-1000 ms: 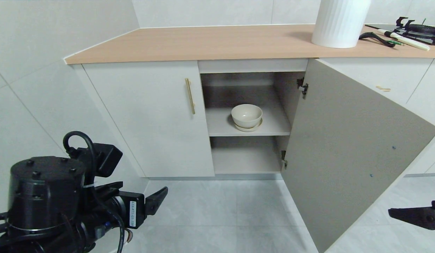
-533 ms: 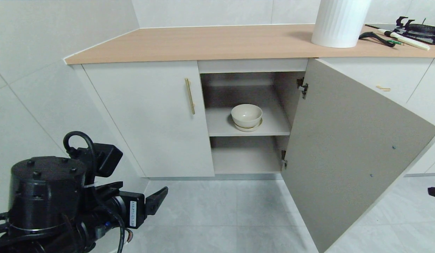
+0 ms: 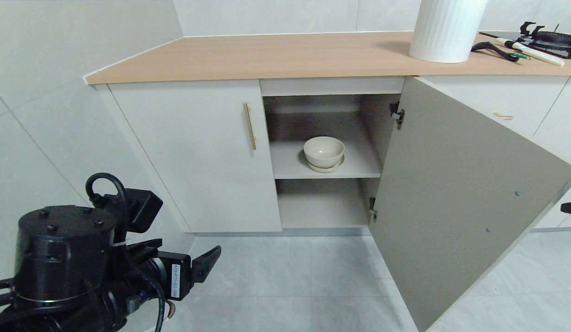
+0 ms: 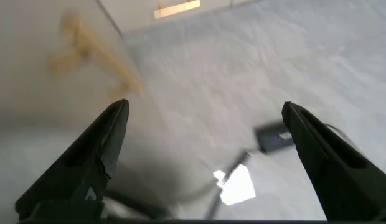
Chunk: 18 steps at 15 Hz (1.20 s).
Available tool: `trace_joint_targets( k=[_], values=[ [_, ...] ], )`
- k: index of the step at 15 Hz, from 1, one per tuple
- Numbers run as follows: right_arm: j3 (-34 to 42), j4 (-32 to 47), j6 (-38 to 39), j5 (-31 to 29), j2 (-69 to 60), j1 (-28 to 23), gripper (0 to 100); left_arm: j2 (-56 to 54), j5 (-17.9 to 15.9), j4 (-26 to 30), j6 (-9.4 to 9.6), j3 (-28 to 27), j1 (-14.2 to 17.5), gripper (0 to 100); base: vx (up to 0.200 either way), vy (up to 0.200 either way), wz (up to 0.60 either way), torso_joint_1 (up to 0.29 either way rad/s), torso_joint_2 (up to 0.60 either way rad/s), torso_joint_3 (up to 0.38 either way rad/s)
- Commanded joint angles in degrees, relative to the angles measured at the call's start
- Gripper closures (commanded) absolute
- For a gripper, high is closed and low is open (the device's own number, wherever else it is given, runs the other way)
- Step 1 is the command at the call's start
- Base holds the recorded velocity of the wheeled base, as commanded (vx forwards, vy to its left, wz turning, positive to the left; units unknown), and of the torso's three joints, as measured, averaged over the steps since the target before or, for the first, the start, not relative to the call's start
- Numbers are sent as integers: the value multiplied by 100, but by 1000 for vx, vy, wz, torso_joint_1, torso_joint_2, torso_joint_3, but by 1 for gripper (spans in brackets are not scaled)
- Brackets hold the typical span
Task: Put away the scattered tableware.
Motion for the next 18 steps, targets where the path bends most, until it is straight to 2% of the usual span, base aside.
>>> trace_joint_targets(
  k=[1, 3, 4, 6, 8, 12, 16, 18],
  values=[
    [324, -509, 195, 18, 537, -10, 0, 10, 3, -1, -1, 1, 1, 0, 0, 0, 0, 0, 0, 0],
    [500, -1018, 300, 79, 669, -10, 0, 1, 3, -1, -1, 45, 1, 0, 0, 0, 0, 0, 0, 0],
    [632, -1414, 485, 387, 713, 8, 0, 1, 3, -1, -1, 54, 1, 0, 0, 0, 0, 0, 0, 0],
    [694, -1537, 687, 844, 713, 78, 0, -25, 3, -1, -10, 62, 28, 0, 0, 0, 0, 0, 0, 0],
    [676, -1546, 828, 1073, 748, 412, 0, -25, -15, -36, -45, 45, 89, 0, 0, 0, 0, 0, 0, 0],
    [579, -1660, 916, 1178, 1178, 1616, 0, -78, -23, -36, -36, 18, 98, 0, 0, 0, 0, 0, 0, 0],
    [219, -2495, 1056, 1187, 2101, 2724, 0, -122, -15, -36, 8, 54, 89, 0, 0, 0, 0, 0, 0, 0],
    [113, -3066, 1153, 1196, 2681, 2987, 0, -245, -32, -27, 201, 124, 89, 0, 0, 0, 0, 0, 0, 0]
  ],
)
